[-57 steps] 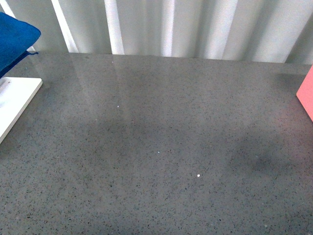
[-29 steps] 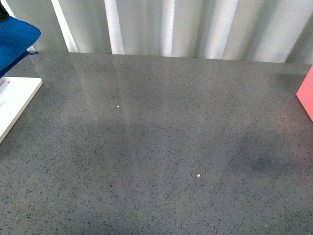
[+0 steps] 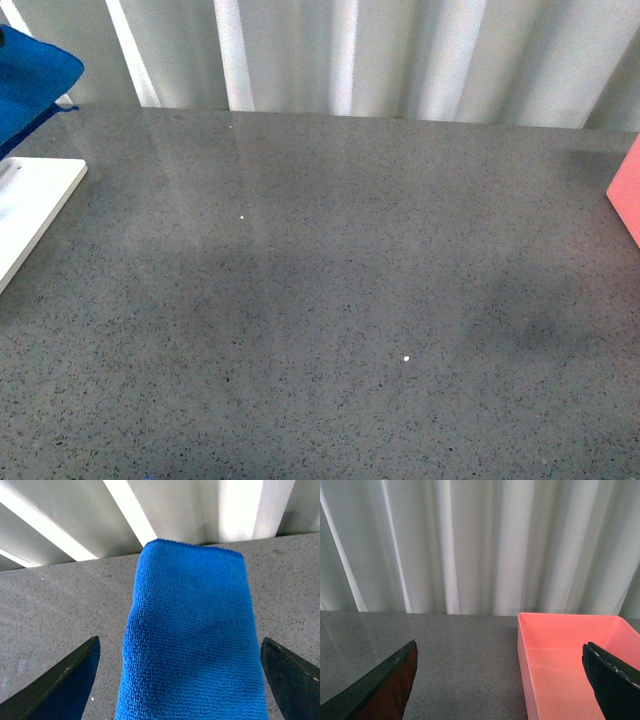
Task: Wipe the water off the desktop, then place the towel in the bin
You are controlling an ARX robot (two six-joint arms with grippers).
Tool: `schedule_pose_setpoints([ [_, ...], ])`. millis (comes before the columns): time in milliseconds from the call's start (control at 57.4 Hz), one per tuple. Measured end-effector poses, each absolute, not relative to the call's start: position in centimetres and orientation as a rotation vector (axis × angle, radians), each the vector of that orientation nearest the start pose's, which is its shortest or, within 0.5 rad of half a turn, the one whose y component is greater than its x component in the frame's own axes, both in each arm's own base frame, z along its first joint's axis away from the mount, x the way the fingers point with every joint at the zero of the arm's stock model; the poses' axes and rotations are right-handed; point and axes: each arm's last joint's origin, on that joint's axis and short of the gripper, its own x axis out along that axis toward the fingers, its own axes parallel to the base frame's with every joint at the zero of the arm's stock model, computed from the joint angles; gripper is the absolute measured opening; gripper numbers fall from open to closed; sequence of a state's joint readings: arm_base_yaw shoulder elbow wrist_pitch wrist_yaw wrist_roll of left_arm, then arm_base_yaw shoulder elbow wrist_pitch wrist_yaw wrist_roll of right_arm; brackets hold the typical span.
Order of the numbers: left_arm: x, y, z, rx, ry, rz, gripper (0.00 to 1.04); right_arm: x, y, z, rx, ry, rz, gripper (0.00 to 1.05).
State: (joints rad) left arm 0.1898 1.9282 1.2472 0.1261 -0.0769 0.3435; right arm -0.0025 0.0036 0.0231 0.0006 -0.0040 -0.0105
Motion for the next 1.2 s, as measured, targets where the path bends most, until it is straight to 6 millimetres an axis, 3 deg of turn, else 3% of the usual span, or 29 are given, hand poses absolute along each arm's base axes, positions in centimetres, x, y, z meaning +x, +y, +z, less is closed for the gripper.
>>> schedule_pose_setpoints([
  [209, 41.8, 8.3, 17.4, 0.309, 0.653, 0.148, 0.98, 9.6, 0.0, 17.1, -0.010, -0.020, 0.002, 0.98],
  [505, 42.2, 8.1, 17.4, 0.344, 0.608, 0.179, 0.98, 9.6, 0.0, 17.1, -0.010, -0.020, 0.002, 0.98],
  [801, 41.5, 7.8, 15.4, 0.311, 0.666, 0.163, 0.98, 9.6, 0.0, 17.1, -0.010, -0.020, 0.002, 0.98],
  [1202, 40.5, 6.9, 14.2, 0.288, 0.702, 0.142, 0.33, 9.6, 0.0, 17.1, -0.010, -0.020, 0.002, 0.98],
])
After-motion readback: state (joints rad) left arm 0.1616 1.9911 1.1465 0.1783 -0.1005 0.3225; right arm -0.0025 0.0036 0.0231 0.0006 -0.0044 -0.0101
